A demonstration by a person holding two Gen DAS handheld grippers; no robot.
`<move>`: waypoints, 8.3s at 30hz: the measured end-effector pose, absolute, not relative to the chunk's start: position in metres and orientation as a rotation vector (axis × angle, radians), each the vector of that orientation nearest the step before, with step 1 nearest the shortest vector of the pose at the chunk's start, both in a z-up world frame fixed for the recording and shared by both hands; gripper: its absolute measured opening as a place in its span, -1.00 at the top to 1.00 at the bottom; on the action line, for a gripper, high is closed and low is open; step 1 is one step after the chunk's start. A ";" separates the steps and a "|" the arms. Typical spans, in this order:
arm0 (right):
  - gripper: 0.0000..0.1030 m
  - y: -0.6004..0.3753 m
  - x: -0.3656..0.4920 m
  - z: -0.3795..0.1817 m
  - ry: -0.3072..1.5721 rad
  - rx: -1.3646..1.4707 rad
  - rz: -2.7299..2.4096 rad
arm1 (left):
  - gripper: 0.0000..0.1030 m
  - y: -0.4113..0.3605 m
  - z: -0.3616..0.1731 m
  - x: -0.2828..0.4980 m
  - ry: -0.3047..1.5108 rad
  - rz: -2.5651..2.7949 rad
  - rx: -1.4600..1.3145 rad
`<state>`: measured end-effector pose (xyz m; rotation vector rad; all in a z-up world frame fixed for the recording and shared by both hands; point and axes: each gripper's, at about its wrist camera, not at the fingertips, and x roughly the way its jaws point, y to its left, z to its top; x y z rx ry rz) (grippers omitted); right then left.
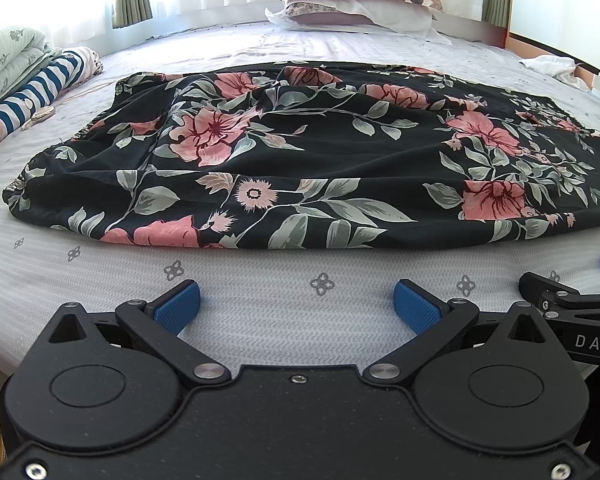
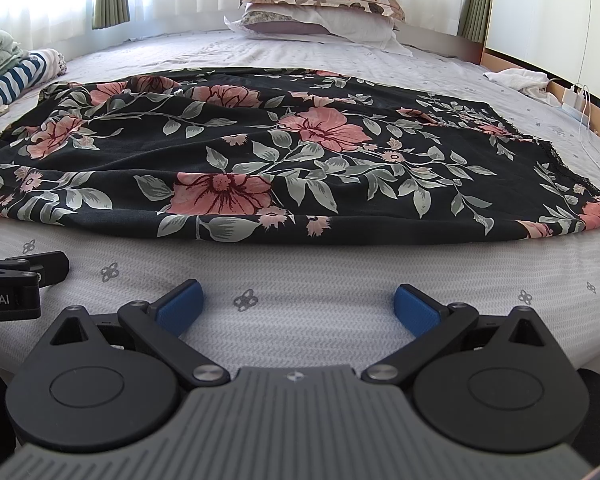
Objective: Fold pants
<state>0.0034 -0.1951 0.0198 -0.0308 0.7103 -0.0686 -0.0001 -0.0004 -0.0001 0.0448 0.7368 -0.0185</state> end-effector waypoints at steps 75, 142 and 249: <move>-1.00 -0.235 -0.002 0.045 0.635 0.171 -0.062 | -1.00 0.030 0.020 -0.006 0.647 0.046 -0.045; 0.94 -0.496 0.004 0.064 0.610 0.278 -0.662 | 0.94 0.208 0.046 0.035 0.586 0.667 -0.260; 0.96 -0.521 0.011 0.062 0.688 0.407 -0.677 | 0.95 0.217 0.052 0.034 0.576 0.578 -0.294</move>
